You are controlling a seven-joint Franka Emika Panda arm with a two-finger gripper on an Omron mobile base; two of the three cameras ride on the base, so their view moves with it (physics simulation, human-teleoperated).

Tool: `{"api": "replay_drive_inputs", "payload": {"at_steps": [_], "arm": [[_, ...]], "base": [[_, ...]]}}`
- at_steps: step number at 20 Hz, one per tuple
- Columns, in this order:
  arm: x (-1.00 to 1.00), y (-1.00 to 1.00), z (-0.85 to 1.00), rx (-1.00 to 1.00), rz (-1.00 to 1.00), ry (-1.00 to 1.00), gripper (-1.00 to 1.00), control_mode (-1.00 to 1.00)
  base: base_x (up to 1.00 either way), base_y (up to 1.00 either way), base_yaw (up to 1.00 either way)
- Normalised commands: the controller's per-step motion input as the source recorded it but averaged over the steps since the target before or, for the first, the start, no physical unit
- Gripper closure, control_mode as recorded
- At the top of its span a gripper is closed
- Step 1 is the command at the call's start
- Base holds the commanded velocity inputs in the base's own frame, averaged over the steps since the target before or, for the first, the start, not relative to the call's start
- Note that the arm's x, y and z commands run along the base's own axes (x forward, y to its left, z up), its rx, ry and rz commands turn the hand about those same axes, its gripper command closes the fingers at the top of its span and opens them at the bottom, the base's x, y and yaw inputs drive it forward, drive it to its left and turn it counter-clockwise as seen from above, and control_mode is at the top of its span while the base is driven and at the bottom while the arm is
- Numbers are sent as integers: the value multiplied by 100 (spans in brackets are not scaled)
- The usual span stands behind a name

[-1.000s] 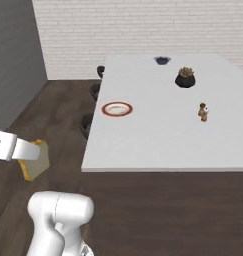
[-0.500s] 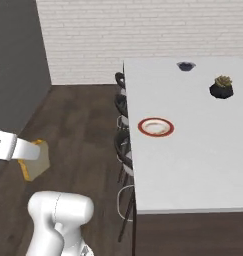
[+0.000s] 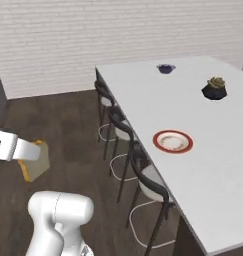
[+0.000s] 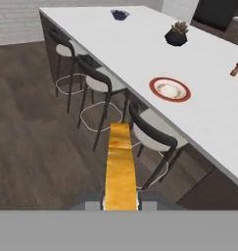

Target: Start the toaster. Once the lever pops up, take the bread to the plate on the dining counter.

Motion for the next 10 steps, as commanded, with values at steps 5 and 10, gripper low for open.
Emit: {"api": "replay_drive_inputs", "payload": {"at_steps": [5,10], "arm": [[0,0,0,0,0,0,100,100],[0,0,0,0,0,0,100,100]], "base": [[42,77,-71],[51,57,-74]]}}
